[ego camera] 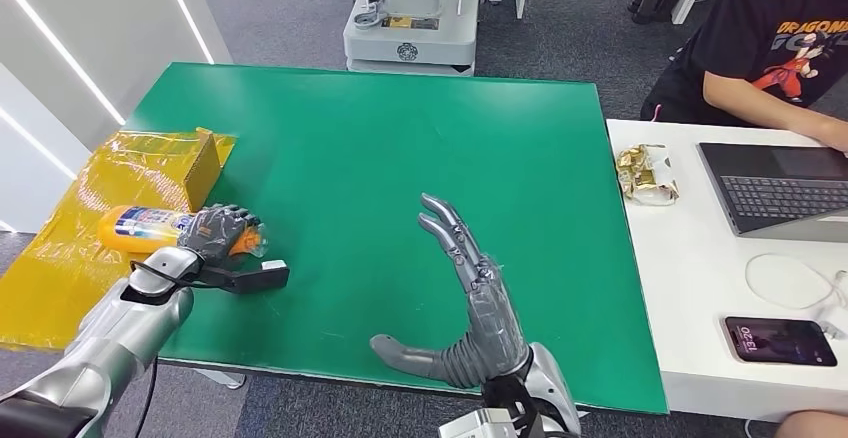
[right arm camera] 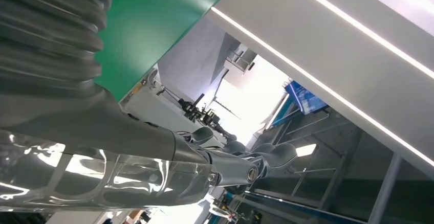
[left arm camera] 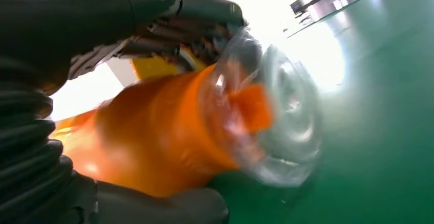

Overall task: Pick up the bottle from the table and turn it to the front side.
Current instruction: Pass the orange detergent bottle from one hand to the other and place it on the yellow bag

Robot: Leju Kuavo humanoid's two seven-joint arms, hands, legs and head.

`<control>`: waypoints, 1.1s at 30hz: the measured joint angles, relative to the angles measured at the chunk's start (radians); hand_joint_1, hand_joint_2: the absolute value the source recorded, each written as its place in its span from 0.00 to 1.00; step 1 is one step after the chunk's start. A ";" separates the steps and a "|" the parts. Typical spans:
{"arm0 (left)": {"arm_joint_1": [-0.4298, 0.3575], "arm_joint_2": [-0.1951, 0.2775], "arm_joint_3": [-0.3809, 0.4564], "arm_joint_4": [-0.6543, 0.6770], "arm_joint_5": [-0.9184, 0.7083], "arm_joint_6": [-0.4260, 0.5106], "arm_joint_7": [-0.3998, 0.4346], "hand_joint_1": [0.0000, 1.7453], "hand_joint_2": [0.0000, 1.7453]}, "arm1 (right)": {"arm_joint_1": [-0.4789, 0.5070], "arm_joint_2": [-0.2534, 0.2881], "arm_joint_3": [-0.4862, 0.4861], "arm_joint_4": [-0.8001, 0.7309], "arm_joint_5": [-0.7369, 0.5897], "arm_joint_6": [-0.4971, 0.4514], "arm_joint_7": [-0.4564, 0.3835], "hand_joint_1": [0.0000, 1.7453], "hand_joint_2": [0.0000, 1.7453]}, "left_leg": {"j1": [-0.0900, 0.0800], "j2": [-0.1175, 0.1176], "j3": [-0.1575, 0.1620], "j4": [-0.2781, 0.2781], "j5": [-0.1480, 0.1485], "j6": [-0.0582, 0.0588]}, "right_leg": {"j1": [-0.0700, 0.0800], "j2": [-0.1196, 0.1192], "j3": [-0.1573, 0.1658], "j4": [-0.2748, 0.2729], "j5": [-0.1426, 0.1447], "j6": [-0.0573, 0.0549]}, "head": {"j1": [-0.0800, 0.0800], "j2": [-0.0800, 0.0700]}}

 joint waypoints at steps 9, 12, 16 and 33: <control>0.011 0.004 0.003 -0.001 -0.015 0.019 0.031 0.00 1.00 | -0.013 0.008 0.002 0.020 -0.008 0.010 -0.010 0.00 1.00 | 0.000 0.000 0.002 -0.001 0.000 0.000 | 0.000 0.000 0.001 0.001 0.000 0.000 | 0.000 0.000; 0.023 0.008 0.009 -0.006 -0.016 0.036 0.031 0.00 1.00 | -0.015 0.009 0.002 0.025 -0.009 0.014 -0.011 0.00 1.00 | 0.000 0.000 0.003 -0.001 0.000 -0.001 | 0.000 0.000 0.001 0.002 0.000 0.000 | 0.000 0.000; 0.048 0.015 0.023 -0.024 -0.024 0.075 0.036 0.00 1.00 | -0.022 0.009 0.002 0.033 -0.011 0.016 -0.013 0.00 1.00 | 0.000 0.001 0.003 -0.001 0.001 -0.001 | 0.000 0.001 0.001 0.002 0.000 0.000 | 0.000 0.000; 0.310 0.014 0.254 -0.294 -0.040 0.306 0.011 0.00 1.00 | -0.029 0.009 0.005 0.049 -0.019 0.000 -0.014 0.00 1.00 | 0.000 0.000 0.001 -0.001 0.001 -0.002 | 0.000 0.001 -0.001 0.002 0.000 0.000 | 0.000 0.000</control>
